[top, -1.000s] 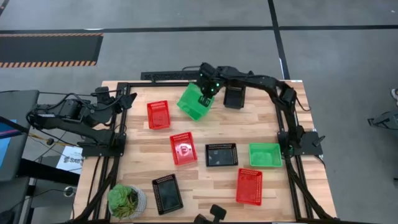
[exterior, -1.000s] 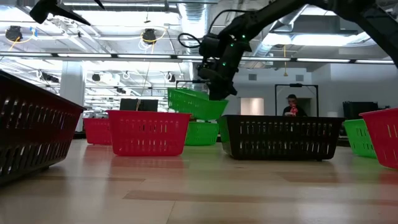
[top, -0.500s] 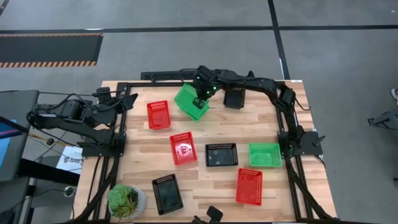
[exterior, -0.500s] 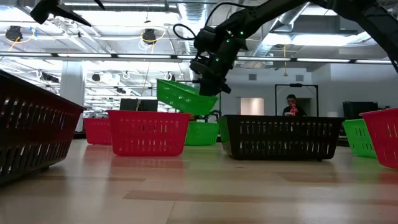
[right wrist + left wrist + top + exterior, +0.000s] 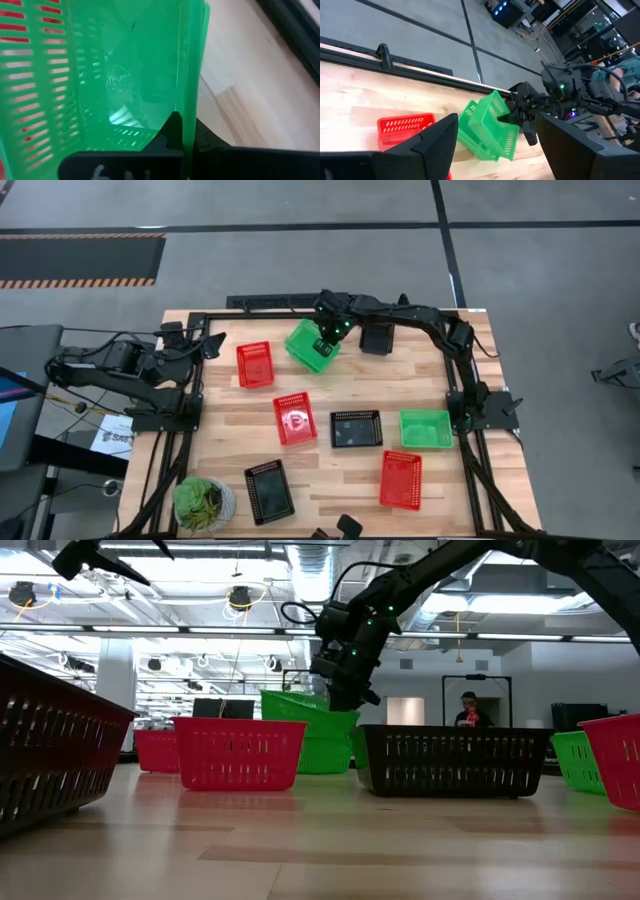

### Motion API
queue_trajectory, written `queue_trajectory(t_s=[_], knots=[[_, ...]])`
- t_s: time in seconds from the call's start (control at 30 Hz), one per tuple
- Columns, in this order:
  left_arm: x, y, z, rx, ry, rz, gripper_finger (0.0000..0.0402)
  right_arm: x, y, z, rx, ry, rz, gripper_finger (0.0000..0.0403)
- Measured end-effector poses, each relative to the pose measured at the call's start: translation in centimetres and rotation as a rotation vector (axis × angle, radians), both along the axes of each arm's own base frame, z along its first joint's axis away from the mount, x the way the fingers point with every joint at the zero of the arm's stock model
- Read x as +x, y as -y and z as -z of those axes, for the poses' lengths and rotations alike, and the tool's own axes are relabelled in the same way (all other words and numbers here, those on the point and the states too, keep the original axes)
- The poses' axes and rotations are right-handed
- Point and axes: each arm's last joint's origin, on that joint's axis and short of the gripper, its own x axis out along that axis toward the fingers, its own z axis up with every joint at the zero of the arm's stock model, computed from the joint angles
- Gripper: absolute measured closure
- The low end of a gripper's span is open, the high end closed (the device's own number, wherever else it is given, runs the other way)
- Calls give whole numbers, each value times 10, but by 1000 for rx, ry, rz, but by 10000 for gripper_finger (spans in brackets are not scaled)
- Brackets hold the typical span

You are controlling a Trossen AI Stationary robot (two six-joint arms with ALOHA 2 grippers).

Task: Stack baskets by color
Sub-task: Stack the middle green bin on top of the top green bin

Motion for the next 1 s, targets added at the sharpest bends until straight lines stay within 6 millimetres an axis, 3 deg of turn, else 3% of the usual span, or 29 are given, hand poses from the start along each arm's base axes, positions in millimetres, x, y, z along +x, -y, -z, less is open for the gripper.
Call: queue_trajectory(t_s=[0.3,0.63,1.0], knots=[[0,0,0,-6,6,-3,145,0,1,5,15,-18,11,399],[0,0,0,-17,4,10,145,-3,1,22,60,-106,13,349],[0,0,0,-17,4,10,145,-6,0,25,72,-146,-3,334]])
